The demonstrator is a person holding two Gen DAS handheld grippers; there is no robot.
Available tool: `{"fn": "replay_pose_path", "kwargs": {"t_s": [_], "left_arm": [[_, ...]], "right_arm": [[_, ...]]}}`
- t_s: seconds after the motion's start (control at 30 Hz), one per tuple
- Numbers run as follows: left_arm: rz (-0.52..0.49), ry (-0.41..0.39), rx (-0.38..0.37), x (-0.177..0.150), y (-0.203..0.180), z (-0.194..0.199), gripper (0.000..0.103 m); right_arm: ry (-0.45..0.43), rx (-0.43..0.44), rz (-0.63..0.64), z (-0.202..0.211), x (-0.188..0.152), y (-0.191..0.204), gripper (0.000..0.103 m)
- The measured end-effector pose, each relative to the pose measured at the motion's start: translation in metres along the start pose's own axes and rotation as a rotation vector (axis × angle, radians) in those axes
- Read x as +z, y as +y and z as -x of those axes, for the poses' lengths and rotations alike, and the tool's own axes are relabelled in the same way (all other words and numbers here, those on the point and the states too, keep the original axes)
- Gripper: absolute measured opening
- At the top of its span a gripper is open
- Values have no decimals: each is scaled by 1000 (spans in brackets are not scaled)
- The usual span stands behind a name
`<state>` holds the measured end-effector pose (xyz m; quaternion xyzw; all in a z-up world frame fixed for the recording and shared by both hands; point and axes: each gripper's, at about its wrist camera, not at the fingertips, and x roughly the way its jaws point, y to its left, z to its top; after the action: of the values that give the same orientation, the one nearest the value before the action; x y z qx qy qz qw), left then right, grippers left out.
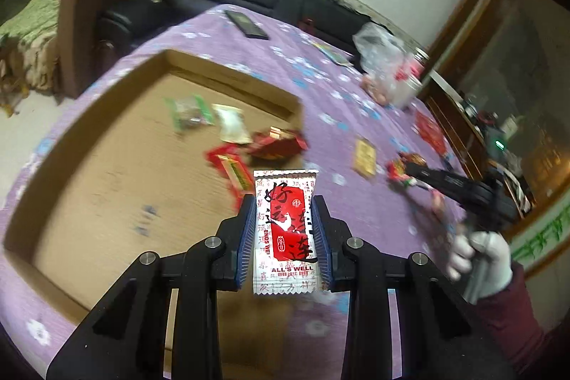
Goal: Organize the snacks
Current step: 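Carry both packets over the box lid and open both grippers to drop them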
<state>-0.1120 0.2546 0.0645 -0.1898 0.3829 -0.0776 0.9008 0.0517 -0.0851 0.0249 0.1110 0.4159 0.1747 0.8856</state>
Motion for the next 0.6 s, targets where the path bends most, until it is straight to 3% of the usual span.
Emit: {"fn": "replay_pose_path", "kwargs": {"t_s": [0.2, 0.3, 0.37, 0.43, 0.5, 0.6], "left_arm": [[66, -12, 40, 9, 35, 4, 30], [82, -19, 39, 9, 42, 7, 30], [87, -22, 33, 6, 46, 9, 30], [90, -22, 25, 6, 48, 9, 30], [91, -19, 25, 6, 49, 7, 30], [97, -12, 23, 9, 49, 3, 30]], "right_arm": [[0, 94, 38, 14, -2, 29, 3], [-22, 66, 71, 16, -4, 40, 4], [-15, -13, 128, 7, -5, 45, 8], [32, -77, 136, -5, -10, 44, 25], [71, -86, 117, -17, -16, 42, 35], [80, -103, 95, -33, -21, 41, 36]]}}
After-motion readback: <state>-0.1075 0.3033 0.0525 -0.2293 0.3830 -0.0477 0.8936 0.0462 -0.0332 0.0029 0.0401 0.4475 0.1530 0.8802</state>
